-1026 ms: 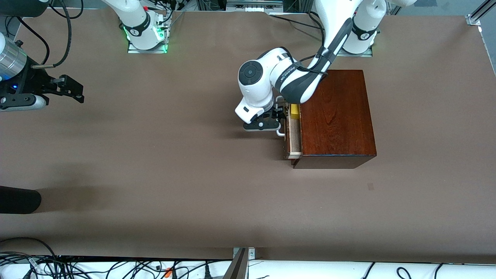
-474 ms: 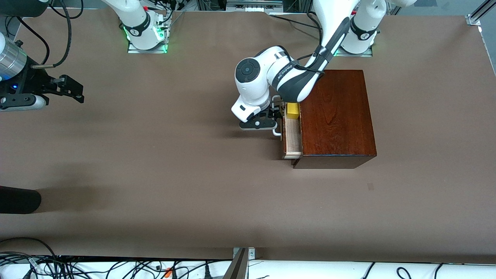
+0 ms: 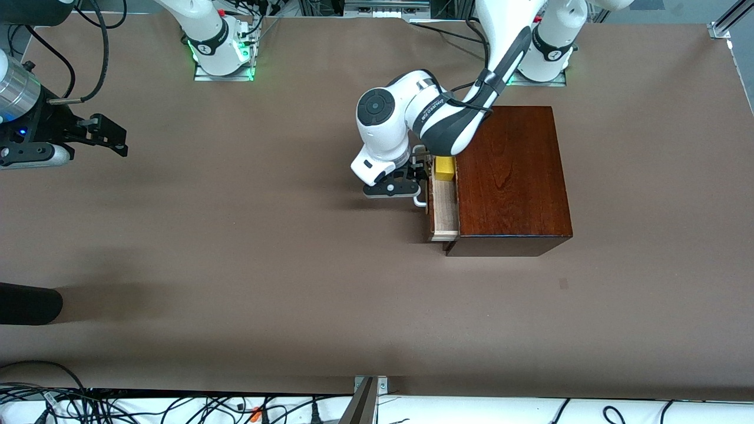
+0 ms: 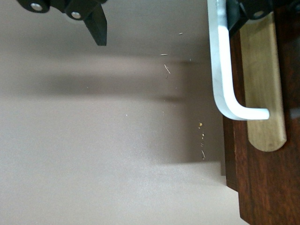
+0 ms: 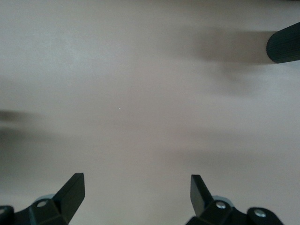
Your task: Open drawer, take yellow block, close drawer
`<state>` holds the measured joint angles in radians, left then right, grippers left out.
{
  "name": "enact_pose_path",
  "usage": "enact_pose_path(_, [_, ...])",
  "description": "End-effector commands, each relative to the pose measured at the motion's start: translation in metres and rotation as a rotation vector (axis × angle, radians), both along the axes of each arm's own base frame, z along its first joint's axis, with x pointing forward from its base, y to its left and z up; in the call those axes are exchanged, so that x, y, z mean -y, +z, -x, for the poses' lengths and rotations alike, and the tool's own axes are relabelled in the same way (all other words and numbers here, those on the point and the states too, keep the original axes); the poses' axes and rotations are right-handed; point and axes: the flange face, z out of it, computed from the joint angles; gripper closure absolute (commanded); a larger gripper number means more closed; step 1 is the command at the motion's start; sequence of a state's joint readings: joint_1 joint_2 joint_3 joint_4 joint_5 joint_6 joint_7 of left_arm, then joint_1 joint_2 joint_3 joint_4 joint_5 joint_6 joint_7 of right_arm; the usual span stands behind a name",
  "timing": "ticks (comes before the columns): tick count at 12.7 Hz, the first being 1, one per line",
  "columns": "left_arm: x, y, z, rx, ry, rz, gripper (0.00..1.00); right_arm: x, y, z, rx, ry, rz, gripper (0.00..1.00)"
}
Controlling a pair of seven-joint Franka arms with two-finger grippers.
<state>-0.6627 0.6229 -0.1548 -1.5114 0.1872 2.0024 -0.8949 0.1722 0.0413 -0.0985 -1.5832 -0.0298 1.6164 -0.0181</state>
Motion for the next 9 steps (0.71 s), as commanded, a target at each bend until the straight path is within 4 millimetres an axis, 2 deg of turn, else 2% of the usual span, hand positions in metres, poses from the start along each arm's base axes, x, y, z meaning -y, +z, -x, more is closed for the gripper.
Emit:
enact_pose_path(1, [0.027, 0.004, 0.004, -0.015, 0.052, 0.105, 0.0, 0.0, 0.003, -0.001, 0.001, -0.008, -0.015, 0.0])
enact_pose_path(3, [0.028, 0.007, 0.003, -0.012, 0.053, 0.11, 0.0, 0.001, 0.003, -0.001, 0.001, -0.011, -0.015, 0.0])
enact_pose_path(5, [0.031, 0.02, -0.003, 0.007, 0.051, 0.129, 0.0, 0.0, 0.003, -0.001, 0.001, -0.01, -0.015, 0.0])
enact_pose_path(9, [0.031, 0.024, -0.004, 0.01, 0.051, 0.132, 0.0, 0.0, 0.002, -0.001, -0.001, -0.008, -0.015, 0.0])
